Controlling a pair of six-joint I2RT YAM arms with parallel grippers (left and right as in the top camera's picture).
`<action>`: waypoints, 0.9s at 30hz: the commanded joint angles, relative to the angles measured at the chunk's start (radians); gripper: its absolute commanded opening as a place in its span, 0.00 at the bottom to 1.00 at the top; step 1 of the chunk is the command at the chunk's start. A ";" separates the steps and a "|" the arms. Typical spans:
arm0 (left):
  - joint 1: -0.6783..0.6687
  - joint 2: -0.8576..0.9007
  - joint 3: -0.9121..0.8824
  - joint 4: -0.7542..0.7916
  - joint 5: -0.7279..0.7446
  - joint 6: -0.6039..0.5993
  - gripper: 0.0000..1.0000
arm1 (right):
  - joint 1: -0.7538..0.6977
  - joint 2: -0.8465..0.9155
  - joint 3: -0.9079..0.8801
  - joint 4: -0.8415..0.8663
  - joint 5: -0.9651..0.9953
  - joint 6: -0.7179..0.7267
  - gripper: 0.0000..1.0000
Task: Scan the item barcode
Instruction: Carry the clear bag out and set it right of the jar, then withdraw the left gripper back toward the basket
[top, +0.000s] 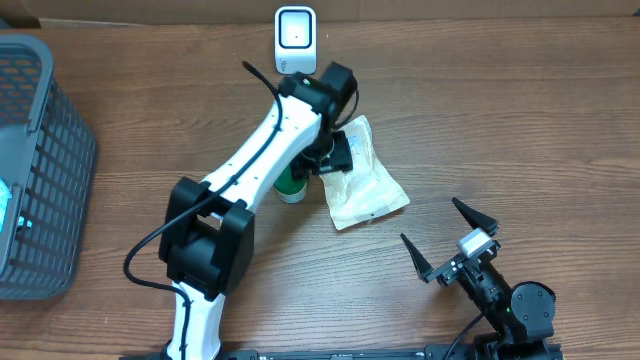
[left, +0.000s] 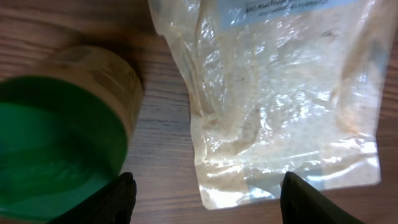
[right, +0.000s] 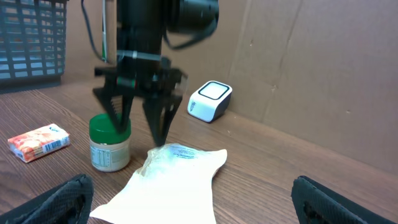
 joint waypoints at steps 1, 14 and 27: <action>0.066 -0.107 0.178 -0.040 -0.003 0.123 0.64 | 0.005 -0.012 -0.011 0.002 -0.003 0.005 1.00; 0.512 -0.403 0.526 -0.196 -0.129 0.307 0.80 | 0.005 -0.012 -0.011 0.002 -0.003 0.005 1.00; 1.226 -0.342 0.477 -0.217 -0.137 0.258 0.73 | 0.005 -0.012 -0.011 0.002 -0.003 0.005 1.00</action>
